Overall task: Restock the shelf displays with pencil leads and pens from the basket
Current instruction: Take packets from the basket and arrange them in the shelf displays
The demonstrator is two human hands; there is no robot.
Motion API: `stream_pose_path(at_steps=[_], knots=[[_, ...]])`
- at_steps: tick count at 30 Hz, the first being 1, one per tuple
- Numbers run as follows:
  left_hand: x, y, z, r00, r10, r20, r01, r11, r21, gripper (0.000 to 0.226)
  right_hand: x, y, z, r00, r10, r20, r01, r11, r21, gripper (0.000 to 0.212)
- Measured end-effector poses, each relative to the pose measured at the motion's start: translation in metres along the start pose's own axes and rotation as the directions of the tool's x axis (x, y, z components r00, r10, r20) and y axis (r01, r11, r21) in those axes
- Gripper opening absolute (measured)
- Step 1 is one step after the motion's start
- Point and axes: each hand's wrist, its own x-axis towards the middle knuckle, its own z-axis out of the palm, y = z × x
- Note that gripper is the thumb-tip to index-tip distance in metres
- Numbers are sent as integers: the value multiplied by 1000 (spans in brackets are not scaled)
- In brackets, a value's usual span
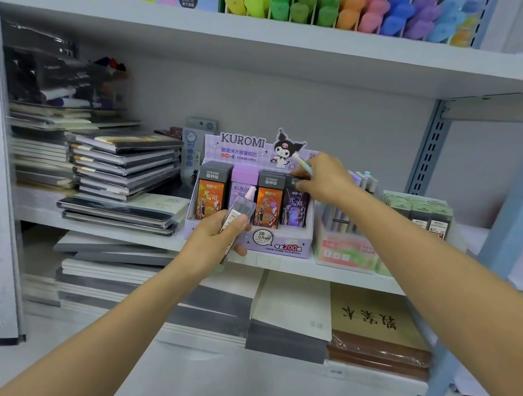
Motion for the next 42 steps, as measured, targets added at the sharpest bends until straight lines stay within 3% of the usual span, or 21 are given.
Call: stream_pose_path(at_steps=[2, 4, 7, 11, 13, 19, 22, 25, 28, 32, 35, 39, 42], knots=[[-1, 1, 1, 1000, 18, -24, -19, 1000, -17, 27, -7, -1, -2, 995, -42, -96, 53, 993, 110, 22], [-3, 5, 2, 998, 46, -44, -47, 999, -15, 26, -19, -2, -4, 978, -35, -203, 104, 935, 338, 17], [-5, 16, 10, 995, 102, 3, -101, 994, -47, 26, -39, -6, -6, 985, -78, -154, 148, 840, 521, 16], [-6, 33, 26, 988, 154, 31, -150, 984, -97, 20, -53, -17, -20, 943, -247, -222, 330, 775, 540, 15], [-6, 41, 32, 986, 168, 22, -165, 981, -100, 22, -54, -20, -32, 941, -264, -213, 339, 756, 560, 18], [-7, 56, 45, 987, 158, 10, -155, 977, -145, 18, -66, -8, -48, 919, -391, -52, 392, 889, 236, 22], [-6, 62, 53, 991, 114, 75, -101, 982, -159, 16, -75, 2, -58, 925, -381, 13, 366, 897, 250, 12], [-3, 64, 58, 992, 61, 110, -39, 981, -191, 19, -82, 15, -72, 945, -312, -97, 326, 874, 359, 7], [0, 65, 62, 997, 7, 72, 18, 940, -340, 15, -93, 35, -86, 967, -199, -161, 254, 827, 501, 8], [-1, 73, 78, 999, -33, -1, 27, 830, -557, 14, -116, 62, -86, 985, -161, 60, 103, 830, 549, 14], [-2, 81, 94, 999, -22, -26, 4, 836, -548, 13, -131, 78, -82, 959, -207, 191, 72, 836, 544, 11], [-6, 91, 117, 998, 51, 27, -39, 938, -343, 10, -134, 83, -86, 987, -160, 3, 123, 770, 626, 23], [-11, 100, 134, 988, 107, 109, -69, 950, -306, 9, -133, 84, -90, 985, -154, -76, 167, 755, 634, 21]])
